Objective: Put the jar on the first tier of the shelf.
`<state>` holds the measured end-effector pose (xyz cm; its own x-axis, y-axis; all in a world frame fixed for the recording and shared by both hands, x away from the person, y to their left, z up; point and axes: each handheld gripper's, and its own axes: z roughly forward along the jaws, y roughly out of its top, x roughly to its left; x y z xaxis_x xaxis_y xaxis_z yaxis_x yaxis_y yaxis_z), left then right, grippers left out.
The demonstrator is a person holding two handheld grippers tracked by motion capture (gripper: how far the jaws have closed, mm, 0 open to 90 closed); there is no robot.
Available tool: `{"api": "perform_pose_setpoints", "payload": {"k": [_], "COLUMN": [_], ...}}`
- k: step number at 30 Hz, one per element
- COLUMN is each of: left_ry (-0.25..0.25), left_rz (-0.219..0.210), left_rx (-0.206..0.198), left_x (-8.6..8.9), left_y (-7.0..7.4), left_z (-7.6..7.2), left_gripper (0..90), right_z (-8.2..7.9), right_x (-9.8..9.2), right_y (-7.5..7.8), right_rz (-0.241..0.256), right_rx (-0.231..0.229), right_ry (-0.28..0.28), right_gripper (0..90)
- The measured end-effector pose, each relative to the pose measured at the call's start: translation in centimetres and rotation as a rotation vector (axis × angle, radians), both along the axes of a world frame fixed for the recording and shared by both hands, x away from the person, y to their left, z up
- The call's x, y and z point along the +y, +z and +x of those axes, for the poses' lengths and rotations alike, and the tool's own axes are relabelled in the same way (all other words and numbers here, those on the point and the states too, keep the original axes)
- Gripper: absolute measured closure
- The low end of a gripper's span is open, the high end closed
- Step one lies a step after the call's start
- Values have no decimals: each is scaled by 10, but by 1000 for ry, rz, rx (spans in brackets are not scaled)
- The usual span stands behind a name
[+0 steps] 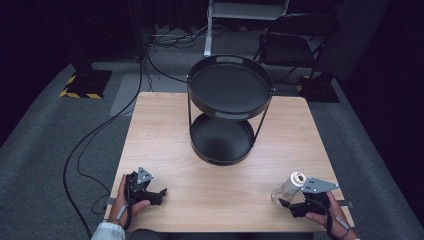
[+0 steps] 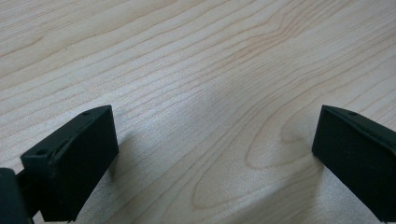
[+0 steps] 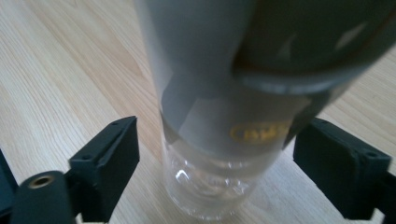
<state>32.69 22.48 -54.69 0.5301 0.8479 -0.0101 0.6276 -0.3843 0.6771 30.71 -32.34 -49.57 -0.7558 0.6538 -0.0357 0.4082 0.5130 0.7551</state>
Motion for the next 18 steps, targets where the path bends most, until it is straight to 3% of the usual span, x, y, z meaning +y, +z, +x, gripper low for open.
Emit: {"api": "perform_pose_setpoints", "payload": {"k": [9, 18], "left_ry": [0, 0], "left_rz": [0, 0], "left_rx": [0, 0], "left_x": [0, 0], "left_y": [0, 0], "left_z": [0, 0], "left_gripper": [0, 0], "right_z": [1, 0], "right_x": [-1, 1], "right_y": [4, 6], "right_rz": [63, 61], "right_rx": [-24, -41], "right_ry": [-16, -26], "right_gripper": [377, 390]}}
